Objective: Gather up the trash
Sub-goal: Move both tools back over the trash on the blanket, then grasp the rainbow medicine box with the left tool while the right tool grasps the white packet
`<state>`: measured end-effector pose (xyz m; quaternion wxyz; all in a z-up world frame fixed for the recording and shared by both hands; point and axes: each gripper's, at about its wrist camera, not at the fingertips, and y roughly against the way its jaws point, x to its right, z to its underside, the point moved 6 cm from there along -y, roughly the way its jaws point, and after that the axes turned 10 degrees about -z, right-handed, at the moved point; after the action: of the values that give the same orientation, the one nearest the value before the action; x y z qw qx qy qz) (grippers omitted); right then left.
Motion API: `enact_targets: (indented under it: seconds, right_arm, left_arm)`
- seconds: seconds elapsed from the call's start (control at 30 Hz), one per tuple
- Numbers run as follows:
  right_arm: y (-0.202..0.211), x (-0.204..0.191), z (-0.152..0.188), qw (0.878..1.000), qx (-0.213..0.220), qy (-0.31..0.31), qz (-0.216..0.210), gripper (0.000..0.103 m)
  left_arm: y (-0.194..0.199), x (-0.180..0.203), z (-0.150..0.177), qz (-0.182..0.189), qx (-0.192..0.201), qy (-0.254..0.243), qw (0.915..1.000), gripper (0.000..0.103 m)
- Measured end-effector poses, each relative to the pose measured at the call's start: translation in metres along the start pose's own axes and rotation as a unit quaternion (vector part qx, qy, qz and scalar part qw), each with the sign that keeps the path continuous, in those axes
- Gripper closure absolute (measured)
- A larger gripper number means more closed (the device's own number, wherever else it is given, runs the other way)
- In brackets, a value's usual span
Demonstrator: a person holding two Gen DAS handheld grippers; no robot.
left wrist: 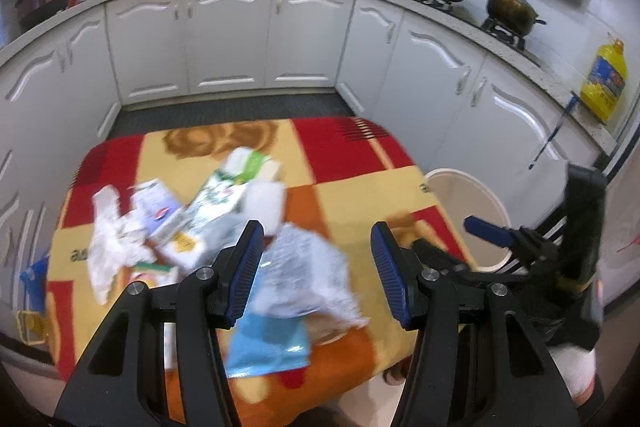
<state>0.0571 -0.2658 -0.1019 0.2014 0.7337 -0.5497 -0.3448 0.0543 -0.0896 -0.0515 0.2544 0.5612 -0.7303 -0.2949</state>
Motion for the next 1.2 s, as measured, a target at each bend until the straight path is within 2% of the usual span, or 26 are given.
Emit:
enact_targets:
  seconds: [0.27,0.5,0.67,0.77,0.83,0.93,1.07,1.2]
  right_arm:
    - [-0.011,-0.028,0.002,0.999,-0.014,0.012,-0.039,0.017]
    - [-0.024,-0.063,0.008,0.993,-0.039,0.04,-0.1,0.01]
    - [-0.041,-0.082,0.013,0.99,-0.064,0.04,-0.122,0.01]
    - [-0.05,-0.081,0.01,0.987,-0.076,0.0,-0.138,0.01]
    - [-0.057,-0.076,0.006,0.984,-0.082,-0.047,-0.148,0.01]
    - [-0.068,-0.075,0.003,0.981,-0.099,-0.076,-0.145,0.01]
    - [-0.087,-0.081,0.006,0.98,-0.13,-0.076,-0.133,0.01]
    - [-0.098,-0.078,0.009,0.979,-0.138,-0.088,-0.125,0.01]
  left_arm:
    - [-0.007,-0.078,0.035,-0.032,-0.039,0.044,0.9978,0.049]
    - [-0.026,-0.116,0.069,-0.033,-0.082,0.069,0.9937,0.048]
    - [-0.044,-0.124,0.082,-0.042,-0.097,0.074,0.9917,0.048]
    - [-0.052,-0.125,0.085,-0.043,-0.096,0.071,0.9919,0.048]
    - [-0.055,-0.123,0.086,-0.055,-0.087,0.063,0.9927,0.046]
    - [-0.059,-0.122,0.084,-0.069,-0.08,0.049,0.9932,0.045]
    - [-0.057,-0.127,0.078,-0.066,-0.074,0.052,0.9936,0.045]
    - [-0.064,-0.133,0.08,-0.073,-0.083,0.055,0.9923,0.045]
